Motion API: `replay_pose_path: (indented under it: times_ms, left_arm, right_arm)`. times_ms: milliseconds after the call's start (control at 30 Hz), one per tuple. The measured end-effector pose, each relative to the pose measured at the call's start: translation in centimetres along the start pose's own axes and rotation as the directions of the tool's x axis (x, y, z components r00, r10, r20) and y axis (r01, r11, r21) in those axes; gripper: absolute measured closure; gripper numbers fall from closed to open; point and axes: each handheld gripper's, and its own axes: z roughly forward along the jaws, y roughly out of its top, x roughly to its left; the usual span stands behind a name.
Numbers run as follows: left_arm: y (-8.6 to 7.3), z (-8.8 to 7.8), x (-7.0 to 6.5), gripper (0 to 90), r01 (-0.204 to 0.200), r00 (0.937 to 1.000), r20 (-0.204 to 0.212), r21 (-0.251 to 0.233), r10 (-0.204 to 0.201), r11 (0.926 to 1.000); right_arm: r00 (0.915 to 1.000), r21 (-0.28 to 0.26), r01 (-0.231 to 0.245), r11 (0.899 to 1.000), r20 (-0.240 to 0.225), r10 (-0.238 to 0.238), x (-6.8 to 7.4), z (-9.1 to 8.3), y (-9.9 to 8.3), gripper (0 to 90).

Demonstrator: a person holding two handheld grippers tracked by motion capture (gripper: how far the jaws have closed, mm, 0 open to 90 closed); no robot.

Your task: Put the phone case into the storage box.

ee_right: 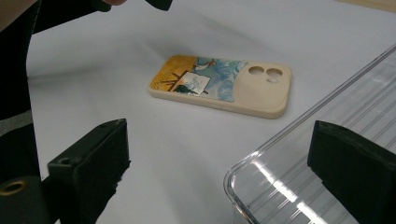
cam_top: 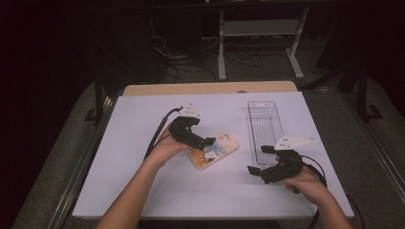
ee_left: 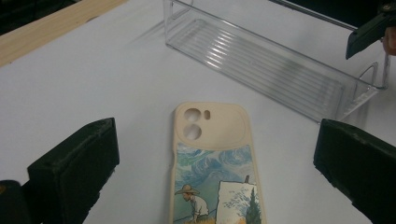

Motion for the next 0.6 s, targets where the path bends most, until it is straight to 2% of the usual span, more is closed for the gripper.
replay_pose_path:
  times_ms: [600]
  left_arm:
    - [-1.1, 1.0, -0.3, 0.0, -0.020, 0.9998, -0.005, 0.092, 0.021, 0.9955]
  right_arm:
    - [1.0000, 0.000, 0.001, 1.000, 0.001, -0.001, 0.0, 0.0, 0.0, 4.9]
